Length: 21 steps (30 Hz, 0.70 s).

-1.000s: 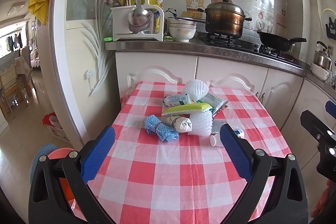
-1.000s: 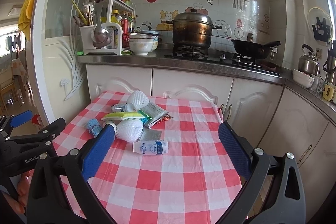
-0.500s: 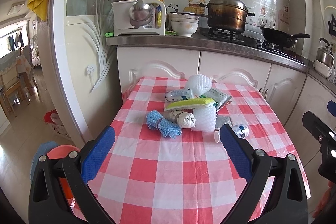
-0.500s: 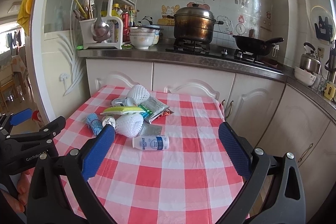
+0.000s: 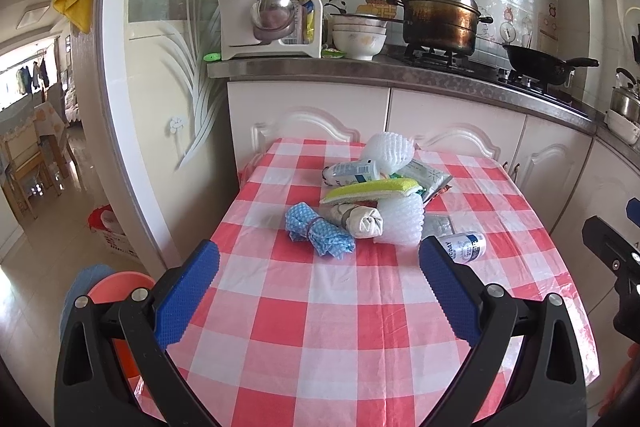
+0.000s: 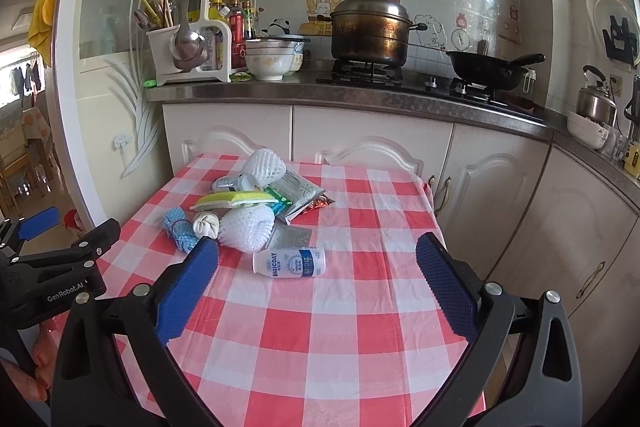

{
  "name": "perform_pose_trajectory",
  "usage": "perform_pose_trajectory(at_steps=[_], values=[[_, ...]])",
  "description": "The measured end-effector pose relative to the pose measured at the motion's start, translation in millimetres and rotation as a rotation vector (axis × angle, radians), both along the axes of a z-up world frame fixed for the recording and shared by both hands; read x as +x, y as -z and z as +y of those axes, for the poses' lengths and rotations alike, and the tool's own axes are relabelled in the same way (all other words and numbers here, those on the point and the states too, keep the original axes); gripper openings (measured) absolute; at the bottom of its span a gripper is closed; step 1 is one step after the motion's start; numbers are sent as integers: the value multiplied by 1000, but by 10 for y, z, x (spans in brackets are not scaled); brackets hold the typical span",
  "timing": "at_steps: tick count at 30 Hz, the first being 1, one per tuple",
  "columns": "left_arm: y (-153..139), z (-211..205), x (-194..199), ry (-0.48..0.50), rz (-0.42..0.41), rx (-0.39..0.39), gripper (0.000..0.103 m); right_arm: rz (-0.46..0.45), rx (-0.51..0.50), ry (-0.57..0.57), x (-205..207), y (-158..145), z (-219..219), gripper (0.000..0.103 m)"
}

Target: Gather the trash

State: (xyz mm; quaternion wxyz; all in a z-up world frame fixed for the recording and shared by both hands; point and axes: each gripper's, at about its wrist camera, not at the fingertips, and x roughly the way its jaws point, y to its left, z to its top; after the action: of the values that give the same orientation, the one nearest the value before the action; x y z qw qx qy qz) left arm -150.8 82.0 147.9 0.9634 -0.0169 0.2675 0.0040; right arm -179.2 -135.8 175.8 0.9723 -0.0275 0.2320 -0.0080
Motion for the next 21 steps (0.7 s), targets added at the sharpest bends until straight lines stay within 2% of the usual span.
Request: perform_pose_trajectory(at_steps=[21], values=[[216, 53, 176, -25, 53, 6, 98, 68, 5, -25, 189, 216, 46, 100]])
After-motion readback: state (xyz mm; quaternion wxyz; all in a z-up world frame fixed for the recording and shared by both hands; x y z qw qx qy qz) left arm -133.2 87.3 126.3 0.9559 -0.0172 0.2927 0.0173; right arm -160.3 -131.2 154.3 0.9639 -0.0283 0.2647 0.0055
